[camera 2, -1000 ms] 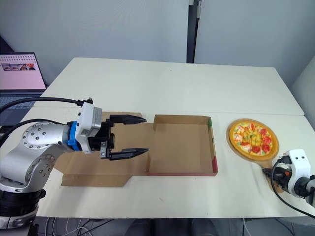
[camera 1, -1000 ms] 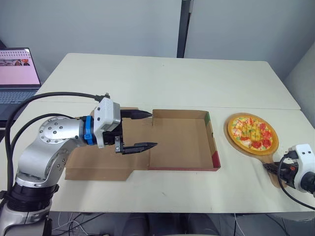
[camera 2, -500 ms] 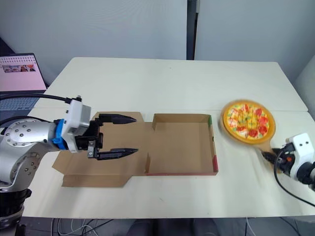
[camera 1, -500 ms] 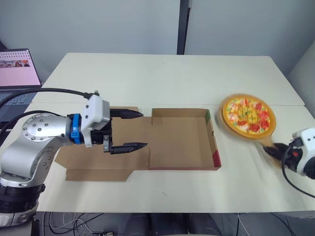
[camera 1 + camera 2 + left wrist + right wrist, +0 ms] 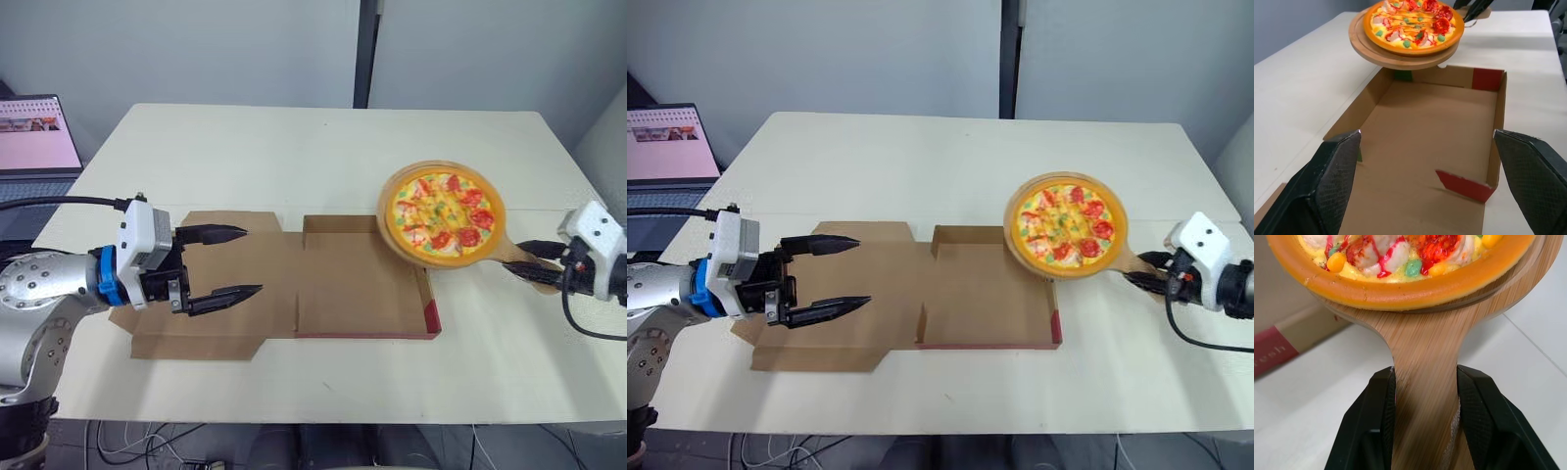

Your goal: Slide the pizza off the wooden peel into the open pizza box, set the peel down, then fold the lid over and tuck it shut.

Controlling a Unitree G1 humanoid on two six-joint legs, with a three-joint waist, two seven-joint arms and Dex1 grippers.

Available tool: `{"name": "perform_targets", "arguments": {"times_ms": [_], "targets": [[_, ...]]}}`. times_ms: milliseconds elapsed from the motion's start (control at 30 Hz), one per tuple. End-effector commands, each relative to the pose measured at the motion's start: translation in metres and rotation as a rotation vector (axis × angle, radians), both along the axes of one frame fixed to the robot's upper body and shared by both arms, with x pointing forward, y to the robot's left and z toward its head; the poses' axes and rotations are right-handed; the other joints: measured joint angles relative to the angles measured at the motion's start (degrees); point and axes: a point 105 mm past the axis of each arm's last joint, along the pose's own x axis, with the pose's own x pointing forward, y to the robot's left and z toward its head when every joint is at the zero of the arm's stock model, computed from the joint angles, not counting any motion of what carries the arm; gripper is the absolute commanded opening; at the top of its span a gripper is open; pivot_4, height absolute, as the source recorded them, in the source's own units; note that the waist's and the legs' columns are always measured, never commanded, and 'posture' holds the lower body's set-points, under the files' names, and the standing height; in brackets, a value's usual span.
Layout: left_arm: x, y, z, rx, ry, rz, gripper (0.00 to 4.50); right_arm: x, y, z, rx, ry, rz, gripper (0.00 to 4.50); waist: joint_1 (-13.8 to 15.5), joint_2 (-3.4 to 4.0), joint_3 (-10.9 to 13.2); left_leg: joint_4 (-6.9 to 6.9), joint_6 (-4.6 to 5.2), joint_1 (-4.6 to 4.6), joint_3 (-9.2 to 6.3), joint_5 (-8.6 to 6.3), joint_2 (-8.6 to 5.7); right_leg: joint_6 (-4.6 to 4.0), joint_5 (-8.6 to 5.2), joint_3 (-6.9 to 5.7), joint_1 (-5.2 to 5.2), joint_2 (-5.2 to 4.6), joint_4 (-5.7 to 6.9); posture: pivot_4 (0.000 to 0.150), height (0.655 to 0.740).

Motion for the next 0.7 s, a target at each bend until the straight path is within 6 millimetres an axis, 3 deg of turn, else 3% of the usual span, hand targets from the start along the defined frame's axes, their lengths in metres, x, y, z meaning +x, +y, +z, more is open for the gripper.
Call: {"name": "perform_targets", "arguments": {"times_ms": [33, 300, 700], "targets": [[-0.004, 0.002, 0.005, 0.027, -0.042, 0.005, 4.50, 0.010, 0.012, 0.024, -0.076, -0.105, 0.069, 1.54, 0.1, 0.00, 0.0, 0.01, 0.00, -0.06, -0.02, 0.00, 0.00, 0.00, 0.00, -0.02, -0.05, -0.03, 0.00, 0.150, 0.7368], [-0.006, 0.001, 0.002, 0.034, -0.019, 0.008, 4.50, 0.019, 0.037, 0.023, -0.154, -0.163, 0.192, 1.54, 0.6, 0.00, 0.0, 0.02, 0.00, -0.38, -0.04, 0.00, 0.01, 0.00, 0.01, -0.08, -0.37, -0.15, 0.05, 0.150, 0.7368], [-0.004, 0.001, -0.002, 0.046, -0.006, 0.010, 4.50, 0.036, 0.037, 0.026, -0.246, -0.271, 0.196, 1.54, 0.5, 0.00, 0.0, 0.06, 0.00, -0.37, -0.03, 0.01, -0.02, 0.00, 0.01, -0.08, -0.40, -0.16, 0.17, 0.150, 0.7368]]}}
